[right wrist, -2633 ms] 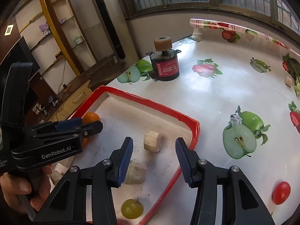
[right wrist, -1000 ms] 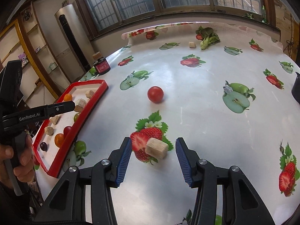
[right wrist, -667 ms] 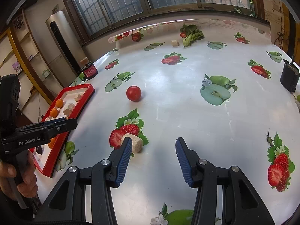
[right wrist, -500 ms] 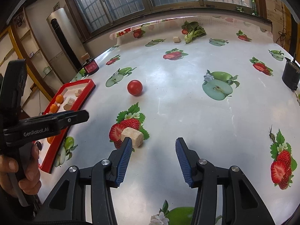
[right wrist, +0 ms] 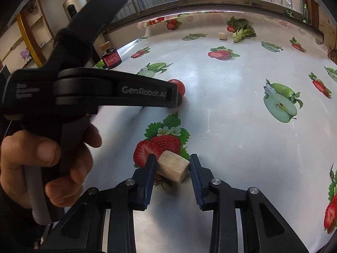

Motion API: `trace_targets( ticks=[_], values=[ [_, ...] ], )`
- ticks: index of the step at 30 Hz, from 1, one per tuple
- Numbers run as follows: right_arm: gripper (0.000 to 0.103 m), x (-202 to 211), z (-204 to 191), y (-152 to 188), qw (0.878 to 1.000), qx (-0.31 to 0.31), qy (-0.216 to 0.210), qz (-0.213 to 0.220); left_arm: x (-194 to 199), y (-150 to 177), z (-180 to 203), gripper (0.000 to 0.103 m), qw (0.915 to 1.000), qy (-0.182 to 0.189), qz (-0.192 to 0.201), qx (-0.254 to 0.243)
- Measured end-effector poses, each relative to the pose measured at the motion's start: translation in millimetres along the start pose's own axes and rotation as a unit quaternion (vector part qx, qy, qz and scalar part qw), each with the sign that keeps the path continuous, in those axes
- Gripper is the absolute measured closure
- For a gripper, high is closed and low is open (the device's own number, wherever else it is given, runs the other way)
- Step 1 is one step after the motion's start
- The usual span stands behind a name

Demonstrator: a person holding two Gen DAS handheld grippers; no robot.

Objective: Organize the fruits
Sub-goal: 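Grasp a beige cube with the right gripper while the left grasps a red tomato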

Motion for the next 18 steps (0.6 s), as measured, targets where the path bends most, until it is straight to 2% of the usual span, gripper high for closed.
trace_targets(
  ticks=[3, 5, 7, 8, 18],
  values=[
    [0.070, 4.9, 4.2, 0.3, 1.000, -0.004, 0.001, 0.005, -4.8, -5.6, 6.3, 0.047, 0.9999, 0.004, 0.003, -0.009],
    [0.070, 8.4, 6.1, -0.9, 1.000, -0.009, 0.000, 0.008, -6.6, -6.6, 10.0, 0.054, 0.9997, -0.003, 0.007, -0.024],
    [0.070, 11.6, 8.2, -2.0, 1.000, -0.011, 0.001, 0.011, -6.1, -5.9, 12.6, 0.070, 0.9995, 0.010, 0.008, -0.029],
    [0.070, 12.9, 9.4, -2.3, 1.000, -0.015, -0.001, 0.013, -5.3, -5.1, 12.4, 0.072, 0.9995, 0.015, 0.008, -0.029],
    [0.070, 26.0, 18.8, -4.9, 0.999, -0.032, 0.004, 0.024, 31.8, 11.6, -7.0, 0.072, 0.9994, -0.004, 0.024, -0.024]
  ],
)
Point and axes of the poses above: each gripper's, at about its wrist camera, not at the fingertips, and x roughly against the way its jaws point, z to its right, y to its underside, the point moved 6 cm from there along -x, roughly the way its jaws point, and after that the axes turned 6 degrees about z, right-handed, at the moved point
